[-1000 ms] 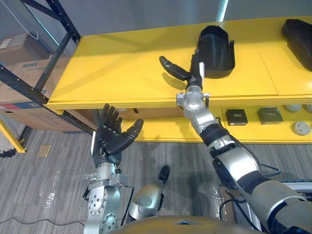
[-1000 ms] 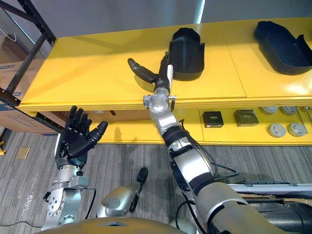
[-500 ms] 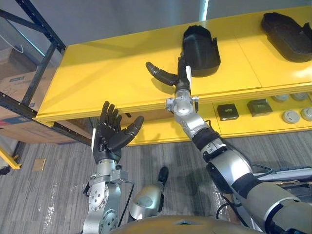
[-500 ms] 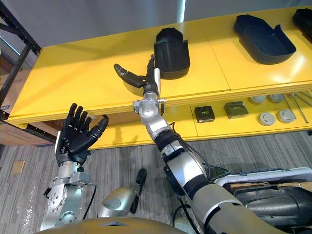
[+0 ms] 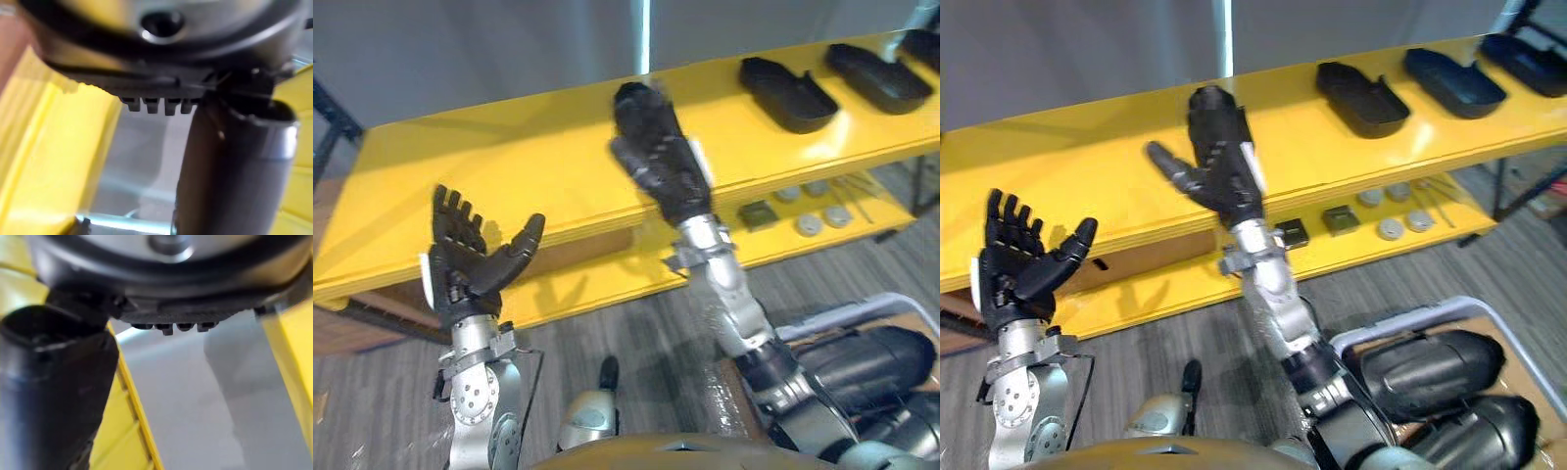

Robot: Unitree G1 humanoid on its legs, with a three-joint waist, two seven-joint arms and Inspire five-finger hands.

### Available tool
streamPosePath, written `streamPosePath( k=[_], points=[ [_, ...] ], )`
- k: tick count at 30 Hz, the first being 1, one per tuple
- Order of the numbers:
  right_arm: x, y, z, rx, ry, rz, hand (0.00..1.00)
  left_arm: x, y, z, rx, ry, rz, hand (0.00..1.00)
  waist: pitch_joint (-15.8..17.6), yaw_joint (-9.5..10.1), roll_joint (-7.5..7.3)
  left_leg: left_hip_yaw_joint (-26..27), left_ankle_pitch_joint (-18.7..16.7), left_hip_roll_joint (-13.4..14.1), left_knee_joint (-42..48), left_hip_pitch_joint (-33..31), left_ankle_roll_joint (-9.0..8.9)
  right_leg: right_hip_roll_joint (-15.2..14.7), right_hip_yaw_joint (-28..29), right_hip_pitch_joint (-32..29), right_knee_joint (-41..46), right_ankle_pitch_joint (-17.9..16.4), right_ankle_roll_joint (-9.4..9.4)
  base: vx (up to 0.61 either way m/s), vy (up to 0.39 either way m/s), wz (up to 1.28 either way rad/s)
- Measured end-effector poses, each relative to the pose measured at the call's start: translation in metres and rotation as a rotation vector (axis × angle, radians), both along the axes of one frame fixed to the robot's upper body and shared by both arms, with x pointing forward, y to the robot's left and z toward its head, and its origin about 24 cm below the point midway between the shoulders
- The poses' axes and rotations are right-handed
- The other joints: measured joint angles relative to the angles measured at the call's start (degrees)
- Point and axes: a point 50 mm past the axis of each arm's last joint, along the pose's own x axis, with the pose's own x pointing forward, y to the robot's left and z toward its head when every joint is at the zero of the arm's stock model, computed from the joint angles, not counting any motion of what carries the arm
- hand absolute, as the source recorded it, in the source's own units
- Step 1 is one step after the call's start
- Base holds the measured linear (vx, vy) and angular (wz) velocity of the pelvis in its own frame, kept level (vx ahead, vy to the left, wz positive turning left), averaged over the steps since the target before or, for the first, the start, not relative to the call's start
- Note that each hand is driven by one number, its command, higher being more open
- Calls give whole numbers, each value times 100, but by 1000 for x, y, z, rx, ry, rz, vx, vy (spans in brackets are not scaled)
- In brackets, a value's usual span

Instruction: Walk over and take three plastic housings, then place them on the shelf

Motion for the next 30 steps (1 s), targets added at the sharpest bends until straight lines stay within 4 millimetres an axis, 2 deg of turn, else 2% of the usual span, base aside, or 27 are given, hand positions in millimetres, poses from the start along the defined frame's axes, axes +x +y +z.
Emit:
streamPosePath(
  k=[1, 2, 3, 5, 8, 11, 12, 13, 14, 16, 17, 19, 21, 23, 25, 27, 28, 29, 30],
  points=[
    [-7, -22, -13, 16, 68, -103, 100, 1, -3, 1, -10, -9, -4, 100, -57, -137, -47, 158, -20, 40, -1, 29, -5, 11, 173, -84, 0, 36, -20, -51, 3, -68],
    [-13, -33, -19, 26, 101, -155, 100, 1, -4, 1, -14, -11, -9, 100, -72, -217, -59, 237, -28, 47, -1, 33, -5, 24, 251, -131, -4, 54, -29, -43, 2, -79],
    [-28, -56, -33, 40, 171, -267, 100, 3, -10, 0, -29, -11, -27, 100, -80, -406, -72, 445, -44, 112, 0, 41, -19, 59, 489, -273, -8, 110, -54, -35, 6, -70],
    [-45, -76, -46, 40, 247, -359, 100, 4, -18, -1, -48, -1, -48, 100, -85, -605, -80, 699, -67, 180, 0, 77, -39, 115, 761, -402, -64, 207, -77, -24, -7, -84],
    [-90, -105, -73, 2, 405, -492, 100, 6, -39, -4, -85, 15, -126, 100, -116, -1053, -108, 1180, -126, 349, 1, 263, -92, 270, 1285, -501, -239, 395, -97, 17, -42, -89],
    [-123, -122, -82, -7, 482, -581, 100, 14, -60, -1, -92, -3, -234, 100, -135, -1388, -102, 1504, -186, 495, 25, 309, -169, 430, 1687, -709, -309, 498, -159, 20, -59, -73],
    [-127, -125, -82, 5, 488, -594, 100, 16, -63, -1, -89, -3, -251, 100, -136, -1419, -101, 1509, -213, 511, 26, 313, -204, 458, 1778, -762, -312, 524, -168, 18, -52, -86],
    [-130, -126, -84, 12, 498, -606, 100, 18, -66, -3, -75, 10, -269, 100, -157, -1452, -125, 1278, -341, 505, 114, 305, -238, 517, 2060, -908, -313, 595, -188, 45, -48, -126],
    [-129, -125, -84, 22, 496, -596, 100, 18, -67, -8, -45, 46, -259, 100, -173, -1367, -144, 591, -799, 453, 417, 286, -289, 599, 2451, -1009, -356, 694, -196, 94, -44, -146],
    [-127, -116, -86, 72, 504, -546, 100, 18, -67, -19, -43, 120, -243, 100, -176, -1294, -164, 23, -1369, 291, 943, 184, -281, 647, 2968, -1096, -494, 845, -164, 74, 13, -150],
    [-125, -108, -90, 96, 520, -498, 100, 15, -66, -28, -42, 173, -229, 100, -178, -1284, -161, -49, -1648, 246, 1286, 107, -245, 682, 3240, -1174, -516, 895, -132, 0, 59, -120],
    [-125, -95, -100, 97, 558, -426, 100, 11, -67, -37, -16, 226, -221, 100, -176, -1295, -165, 118, -1892, 272, 1623, -6, -227, 699, 3456, -1280, -583, 954, -87, -41, 78, -75],
    [-126, -82, -117, 107, 629, -354, 100, 10, -72, -45, -14, 263, -249, 100, -168, -1257, -190, 163, -2073, 271, 1760, -37, -227, 684, 3483, -1284, -636, 961, -113, -41, 74, -32],
    [-131, -71, -134, 129, 704, -296, 100, 10, -80, -47, -4, 269, -303, 100, -178, -1237, -178, -8, -2220, 261, 2036, -236, -198, 703, 3420, -1389, -481, 898, -154, 1, 55, 9],
    [-134, -66, -151, 131, 773, -283, 100, 14, -92, -42, 13, 236, -381, 100, -79, -1131, -119, -453, -2424, 188, 2652, -626, -120, 820, 3424, -1799, 252, 682, -97, 21, 49, 0],
    [-138, -61, -163, 132, 818, -289, 100, 14, -95, -41, 69, 226, -421, 100, 63, -1059, -139, -549, -2494, 139, 2909, -498, -84, 887, 3409, -1908, 762, 651, -86, -17, 63, -45],
    [-138, -60, -161, 137, 800, -291, 100, 13, -94, -41, 78, 227, -432, 100, 68, -1036, -136, -507, -2546, 130, 2900, -414, -35, 834, 3332, -1850, 719, 692, -24, -84, 101, -74],
    [-137, -57, -159, 148, 769, -289, 100, 13, -91, -40, 100, 224, -442, 100, 95, -1007, -177, -357, -2625, 106, 2891, -273, 70, 792, 3072, -1839, 674, 850, 24, -95, 76, -65],
    [-133, -55, -157, 149, 752, -277, 100, 14, -87, -40, 109, 223, -435, 100, 102, -998, -182, -264, -2628, 122, 2861, -261, 93, 799, 2963, -1877, 609, 1045, 74, -225, 74, -99]
  ],
)
